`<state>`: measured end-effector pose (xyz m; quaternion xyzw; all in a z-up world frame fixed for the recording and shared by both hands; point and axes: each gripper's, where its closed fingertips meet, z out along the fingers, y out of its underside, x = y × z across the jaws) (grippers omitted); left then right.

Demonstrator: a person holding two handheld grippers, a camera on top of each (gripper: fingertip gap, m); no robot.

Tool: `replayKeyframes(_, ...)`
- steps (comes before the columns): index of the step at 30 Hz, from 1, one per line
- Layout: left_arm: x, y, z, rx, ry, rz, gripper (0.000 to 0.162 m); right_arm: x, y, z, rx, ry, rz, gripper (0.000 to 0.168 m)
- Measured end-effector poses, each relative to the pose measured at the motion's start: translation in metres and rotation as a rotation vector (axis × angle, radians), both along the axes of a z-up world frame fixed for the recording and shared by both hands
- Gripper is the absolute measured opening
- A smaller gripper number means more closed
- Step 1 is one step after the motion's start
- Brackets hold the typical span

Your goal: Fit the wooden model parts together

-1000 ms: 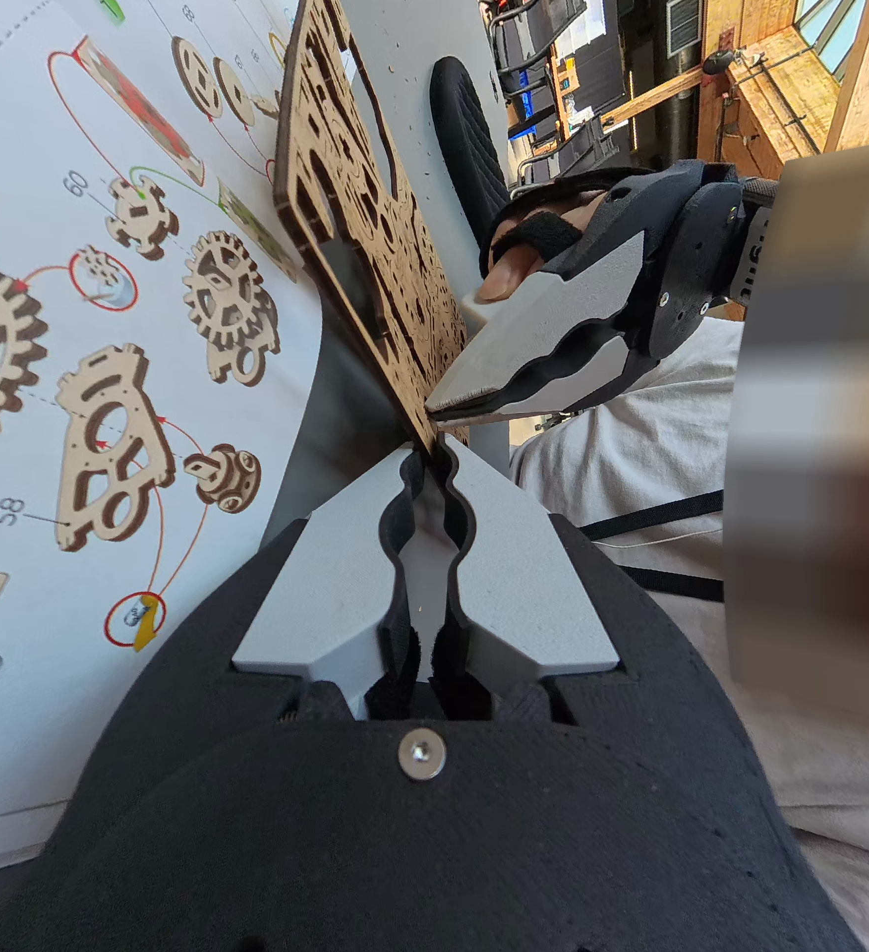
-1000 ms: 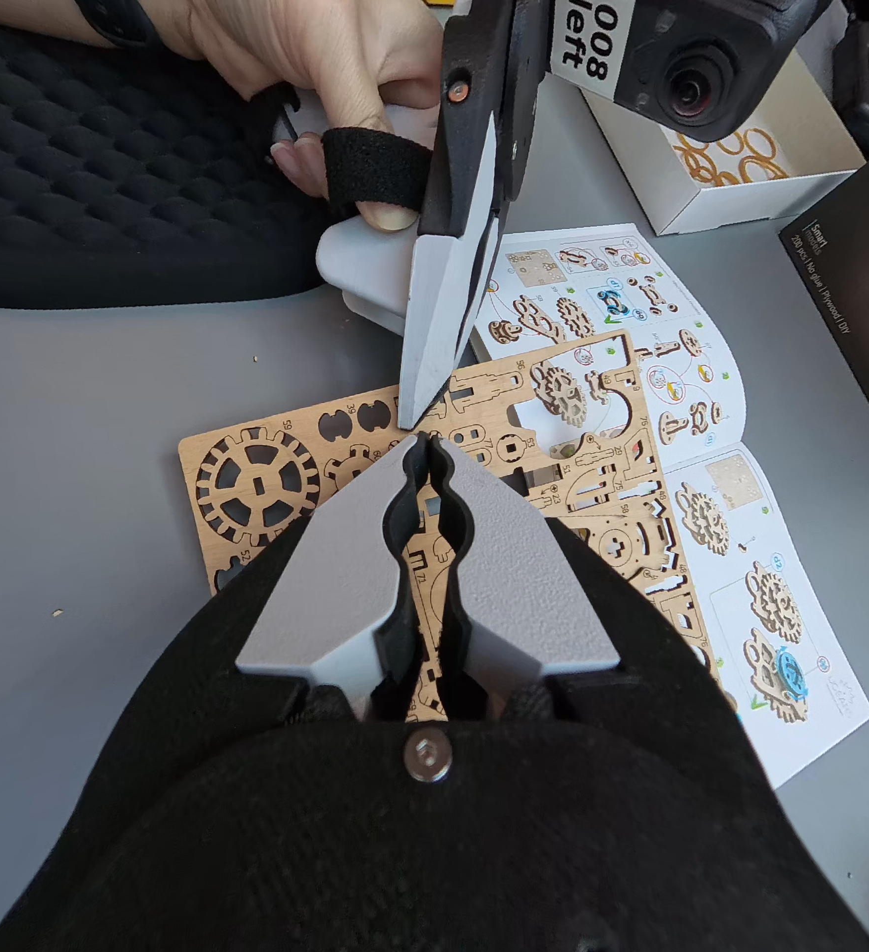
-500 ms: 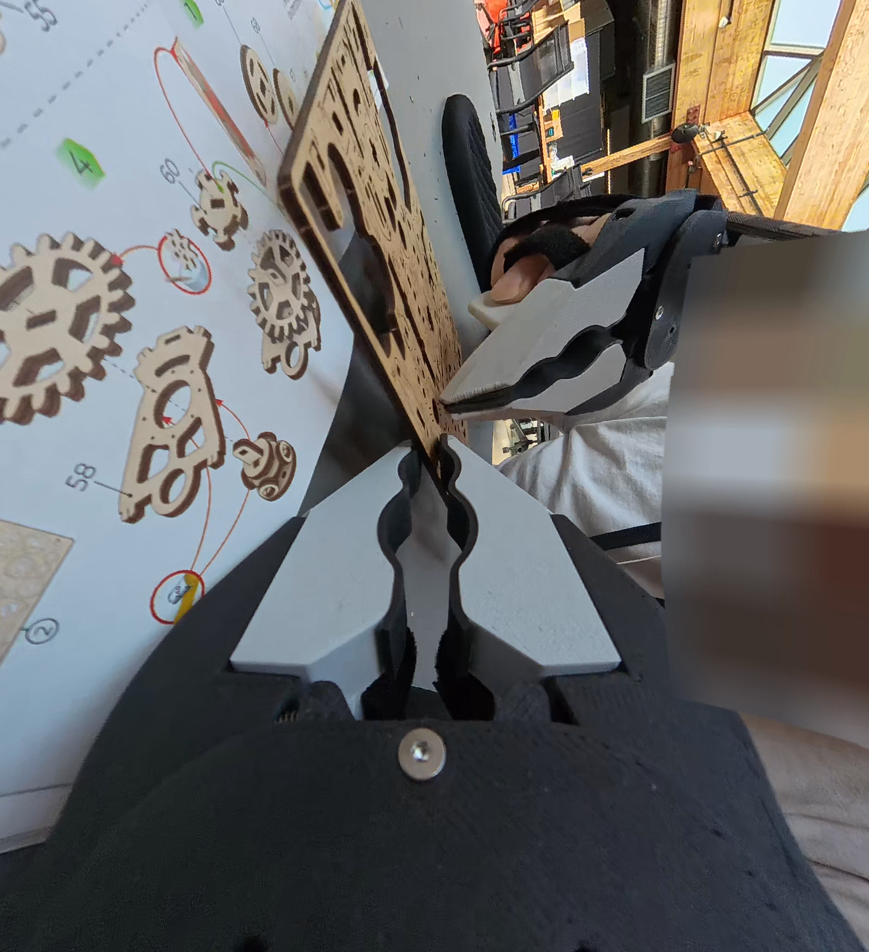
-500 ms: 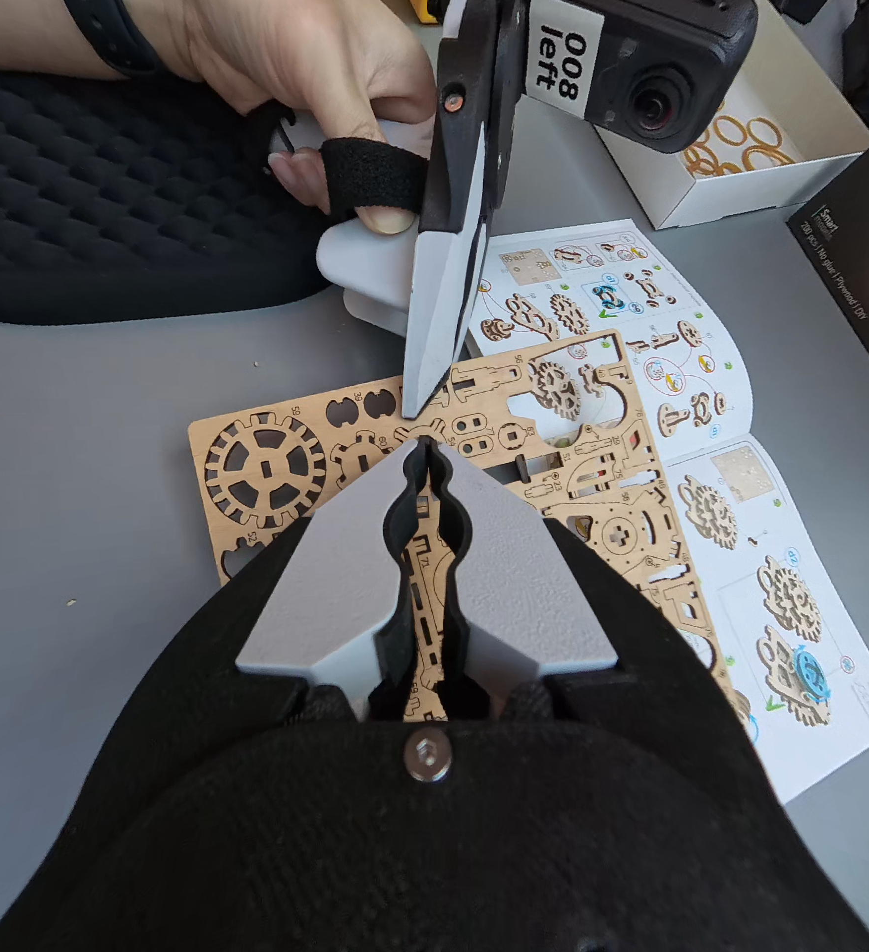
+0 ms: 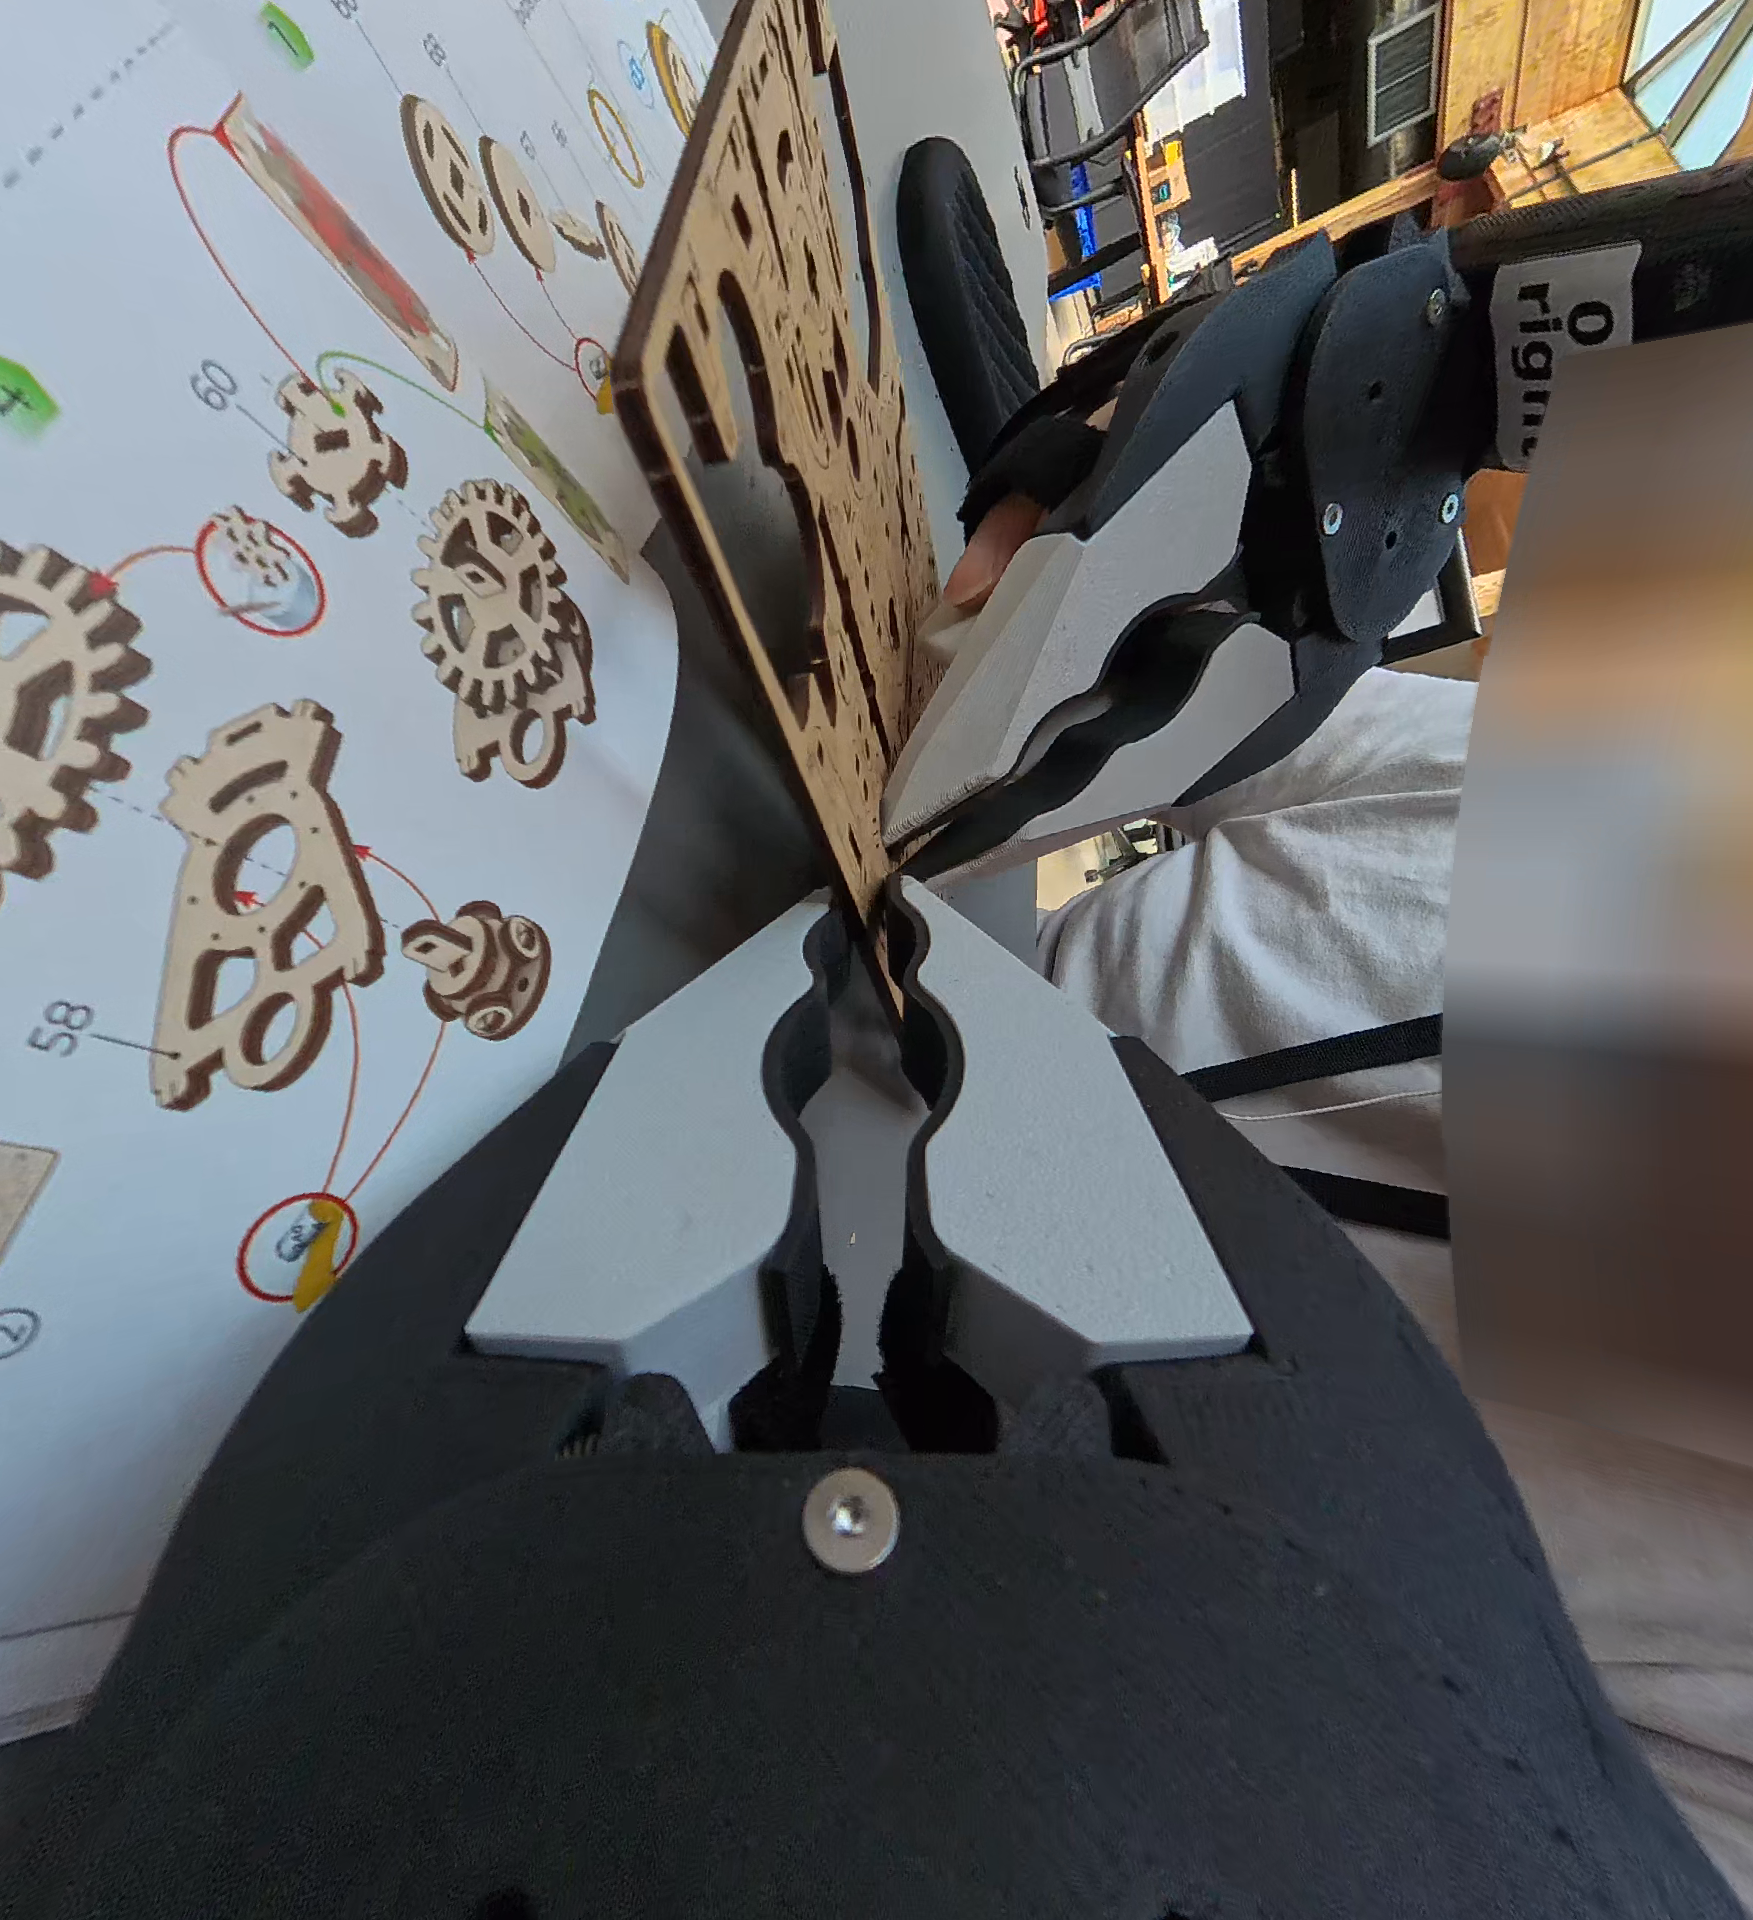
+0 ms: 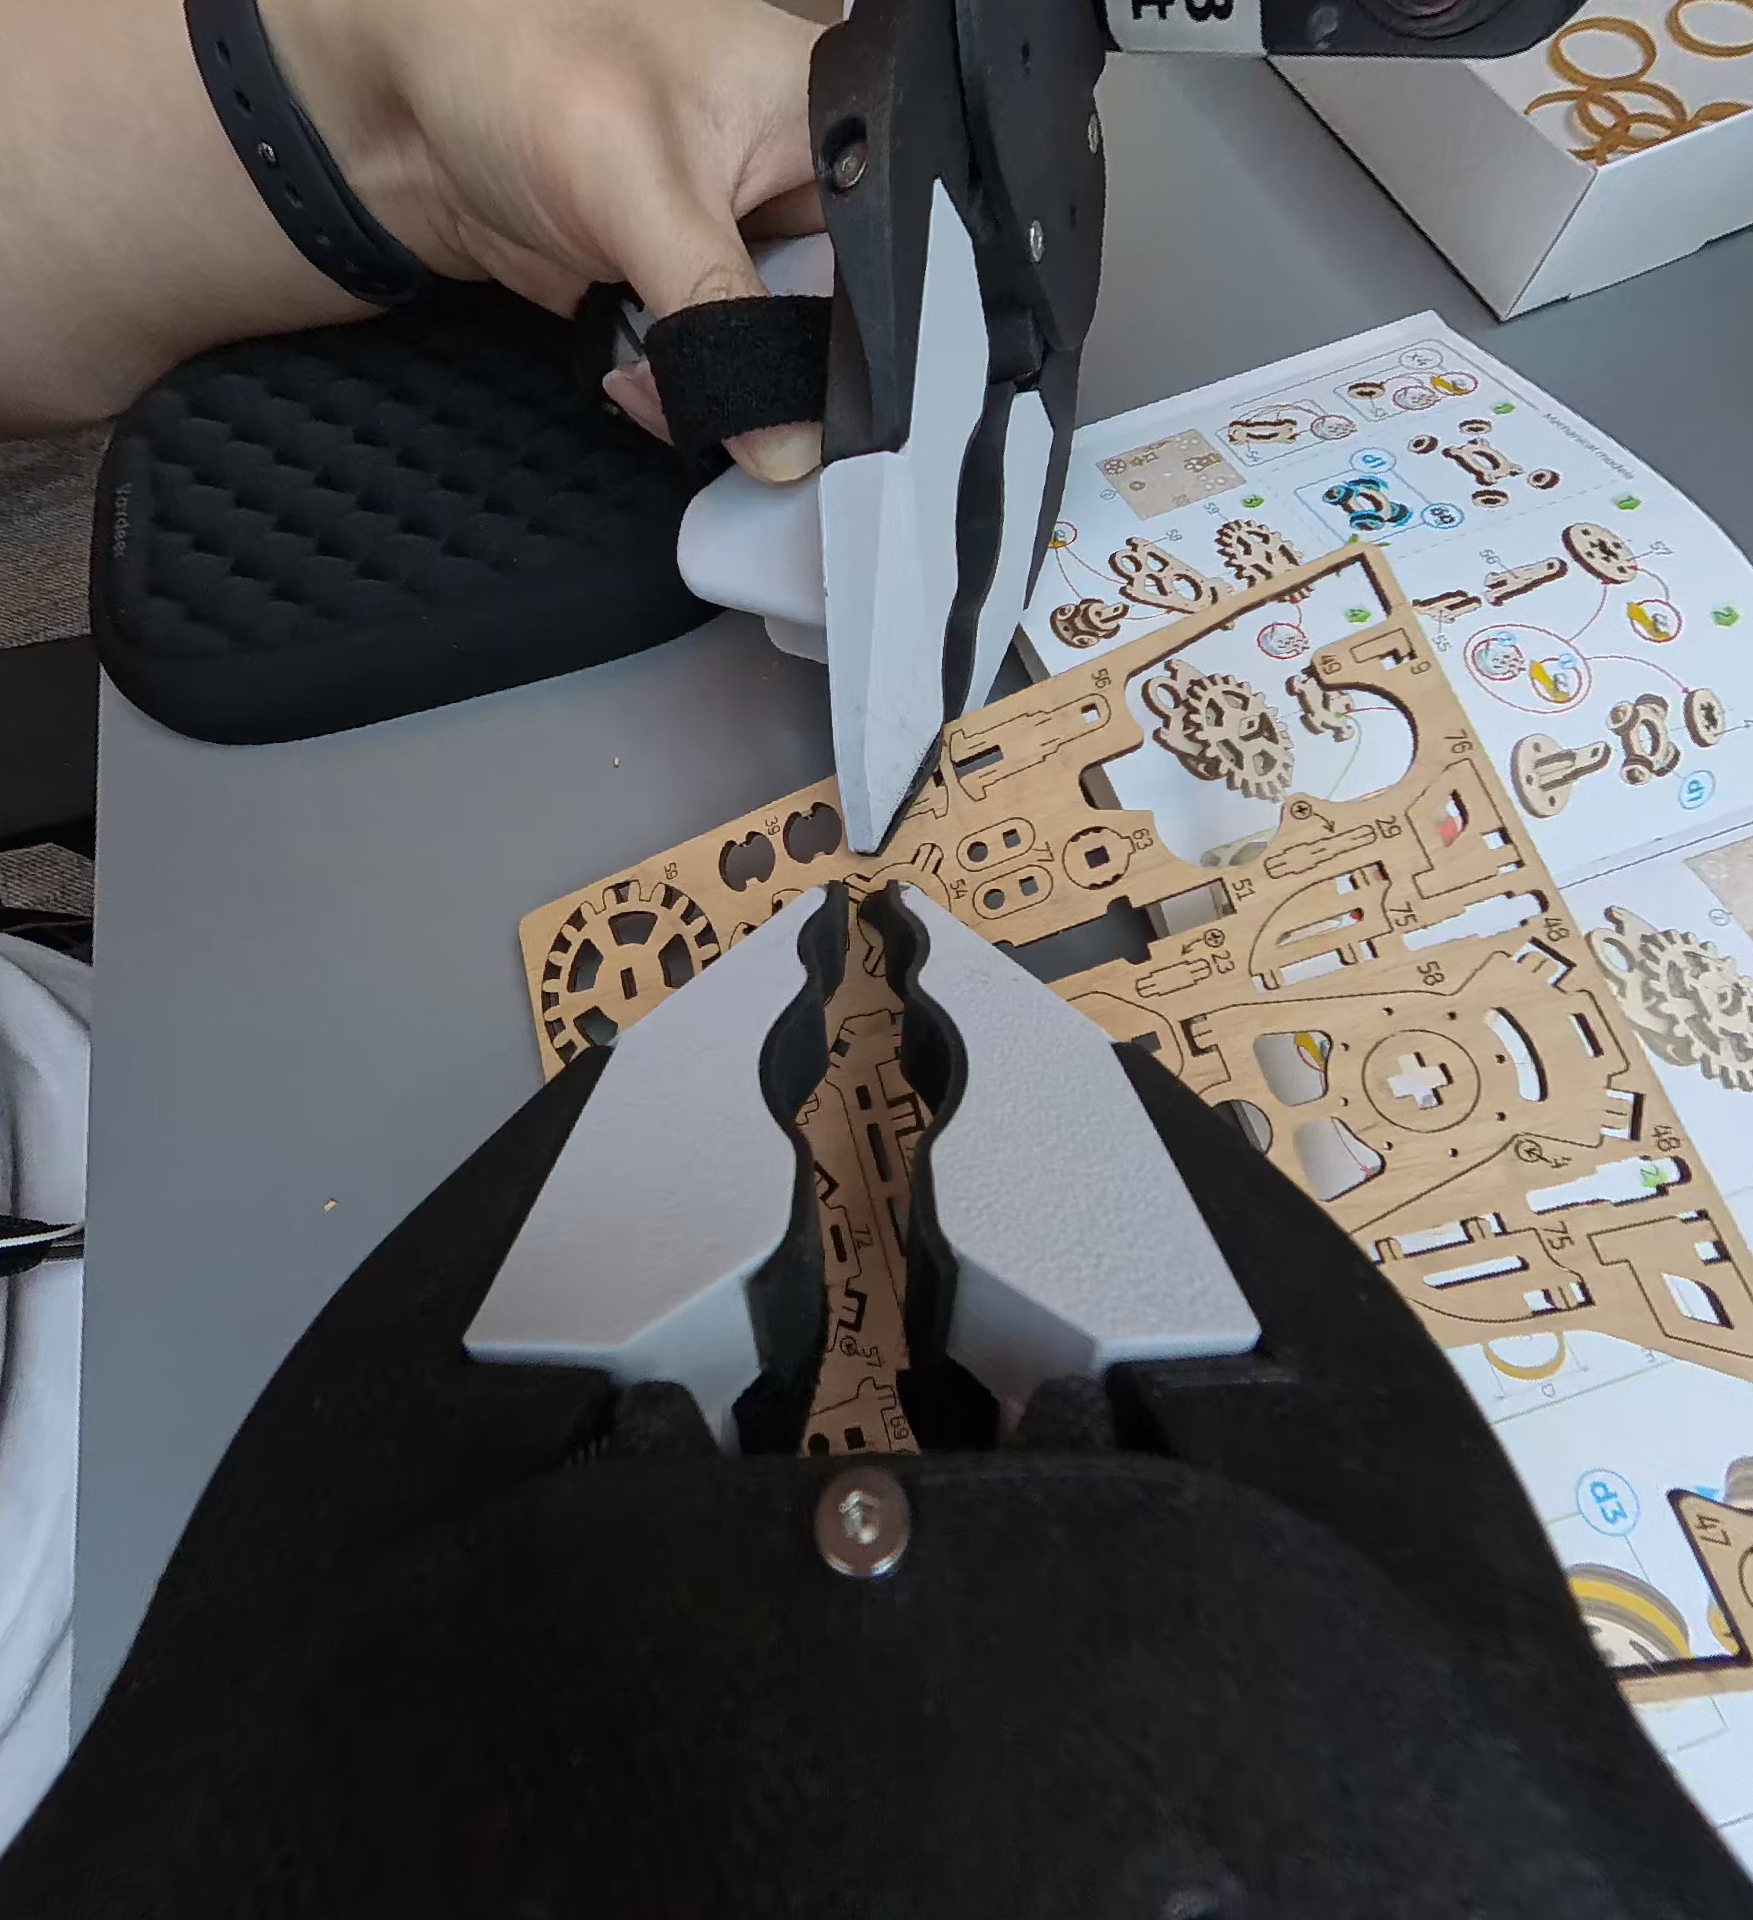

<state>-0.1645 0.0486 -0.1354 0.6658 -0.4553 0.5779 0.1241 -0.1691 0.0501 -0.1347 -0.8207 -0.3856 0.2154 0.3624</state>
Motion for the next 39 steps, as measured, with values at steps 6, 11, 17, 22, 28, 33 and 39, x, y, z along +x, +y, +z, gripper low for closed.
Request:
replayKeyframes(6, 0.0, -0.001, 0.006, -0.005, -0.036, -0.005, 0.003, 0.0, -0.002, 0.007, -0.039, 0.083, 0.005, 0.005)
replayKeyframes(11, -0.001, -0.006, 0.013, 0.026, -0.084, -0.043, 0.0, 0.011, 0.003, 0.032, 0.07, 0.105, 0.01, 0.018)
replayKeyframes(17, 0.0, -0.011, 0.016, 0.055, -0.114, -0.077, 0.0, 0.044, 0.028, 0.072, 0.294, 0.116, -0.094, 0.081)
replayKeyframes(22, -0.002, -0.018, 0.017, 0.038, -0.12, -0.117, 0.0, 0.047, 0.038, 0.071, 0.267, -0.145, -0.004, 0.11)
replayKeyframes(28, -0.008, -0.036, 0.025, 0.036, -0.166, -0.238, 0.001, 0.047, 0.023, 0.044, -0.188, -0.259, 0.207, 0.094)
replayKeyframes(33, -0.01, -0.049, 0.031, 0.099, -0.208, -0.309, 0.001, 0.035, -0.014, 0.052, -0.699, 0.037, 0.317, 0.033)
replayKeyframes(39, 0.001, -0.028, 0.067, -0.011, -0.366, -0.162, 0.011, 0.043, -0.038, 0.076, -0.789, 0.346, 0.326, 0.0)
